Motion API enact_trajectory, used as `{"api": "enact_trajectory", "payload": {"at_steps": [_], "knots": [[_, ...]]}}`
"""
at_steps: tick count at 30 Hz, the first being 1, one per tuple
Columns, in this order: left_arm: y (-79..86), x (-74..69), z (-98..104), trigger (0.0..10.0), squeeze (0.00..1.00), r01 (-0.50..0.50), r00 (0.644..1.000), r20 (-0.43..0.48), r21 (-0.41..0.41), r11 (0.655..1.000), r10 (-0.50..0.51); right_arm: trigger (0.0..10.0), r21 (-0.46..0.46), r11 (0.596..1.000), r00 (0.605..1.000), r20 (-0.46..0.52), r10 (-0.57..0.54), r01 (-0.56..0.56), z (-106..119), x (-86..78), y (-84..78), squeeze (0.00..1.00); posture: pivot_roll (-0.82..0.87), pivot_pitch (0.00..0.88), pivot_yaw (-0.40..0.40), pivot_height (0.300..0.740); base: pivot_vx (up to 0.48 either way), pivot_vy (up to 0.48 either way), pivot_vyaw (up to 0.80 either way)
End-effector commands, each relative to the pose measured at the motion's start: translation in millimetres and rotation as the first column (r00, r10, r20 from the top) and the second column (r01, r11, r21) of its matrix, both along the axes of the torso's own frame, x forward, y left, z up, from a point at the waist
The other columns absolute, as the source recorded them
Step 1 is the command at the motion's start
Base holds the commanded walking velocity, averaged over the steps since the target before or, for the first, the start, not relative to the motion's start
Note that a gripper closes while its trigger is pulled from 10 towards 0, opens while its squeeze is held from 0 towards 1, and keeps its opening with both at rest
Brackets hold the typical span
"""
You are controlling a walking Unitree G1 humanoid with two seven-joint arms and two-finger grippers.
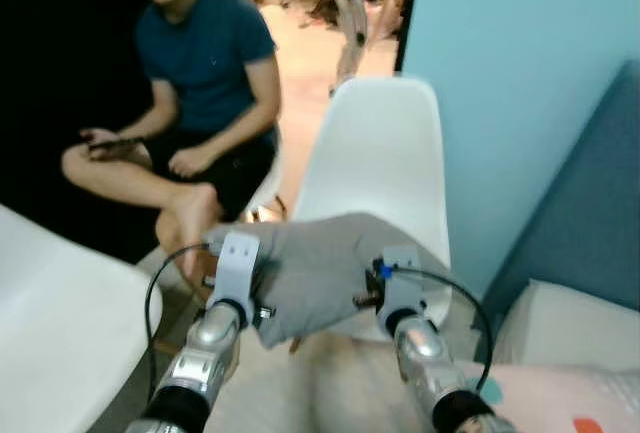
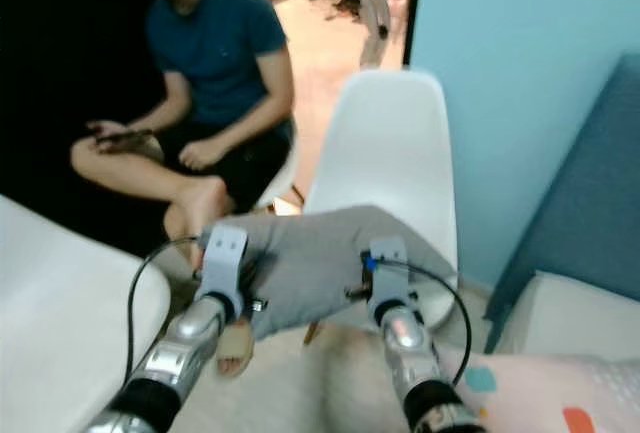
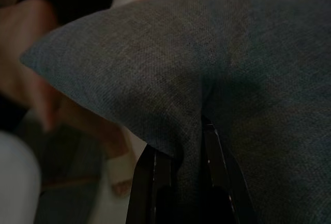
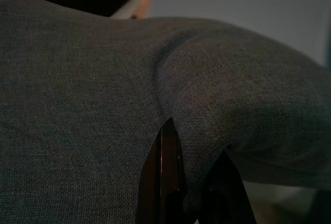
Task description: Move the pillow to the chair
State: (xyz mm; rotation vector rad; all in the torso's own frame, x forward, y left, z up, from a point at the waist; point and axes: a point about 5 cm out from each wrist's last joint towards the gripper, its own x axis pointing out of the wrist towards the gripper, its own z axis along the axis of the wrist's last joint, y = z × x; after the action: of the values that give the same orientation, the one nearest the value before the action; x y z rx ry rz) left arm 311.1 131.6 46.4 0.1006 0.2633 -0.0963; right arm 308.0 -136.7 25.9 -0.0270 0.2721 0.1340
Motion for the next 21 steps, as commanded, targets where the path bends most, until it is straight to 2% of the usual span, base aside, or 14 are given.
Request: {"api": "enact_trajectory", "payload": {"at_steps": [1, 10, 13, 18, 21], "knots": [[43.2, 0.7, 8, 10.0, 0.00, -0.146, 0.988, 0.068, 0.061, 0.987, 0.142, 10.0, -0.049, 0.982, 0.983, 0.027, -0.179, 0.180, 4, 1.5, -38.7, 0.00, 0.01, 0.047, 0.053, 0.740, 0.000, 0.000, -0.80], [41.6, -0.1, 11, 10.0, 0.00, -0.143, 0.986, 0.096, 0.069, 0.987, 0.136, 10.0, -0.060, 0.984, 0.986, 0.014, -0.167, 0.168, 2, 0.3, -38.0, 0.00, 0.02, 0.051, 0.042, 0.740, 0.000, 0.000, -0.80], [40.7, -0.3, 11, 10.0, 0.00, -0.152, 0.984, 0.101, 0.058, 0.987, 0.146, 10.0, -0.055, 0.990, 0.991, -0.007, -0.131, 0.130, 0, 0.7, -33.7, 0.00, 0.01, 0.052, 0.038, 0.740, 0.000, 0.000, -0.66], [34.8, 0.1, 12, 10.0, 0.00, -0.161, 0.981, 0.116, 0.031, 0.987, 0.156, 10.0, -0.098, 0.995, 0.999, -0.037, 0.021, -0.025, -1, 1.3, -16.4, 0.00, 0.00, 0.056, 0.014, 0.740, 0.000, 0.000, 0.00], [31.5, 0.2, 13, 10.0, 0.00, -0.155, 0.981, 0.125, 0.027, 0.987, 0.151, 10.0, -0.122, 0.991, 0.998, -0.036, 0.050, -0.054, -1, 1.7, -14.4, 0.00, 0.00, 0.058, 0.006, 0.740, 0.000, 0.000, 0.00]]}}
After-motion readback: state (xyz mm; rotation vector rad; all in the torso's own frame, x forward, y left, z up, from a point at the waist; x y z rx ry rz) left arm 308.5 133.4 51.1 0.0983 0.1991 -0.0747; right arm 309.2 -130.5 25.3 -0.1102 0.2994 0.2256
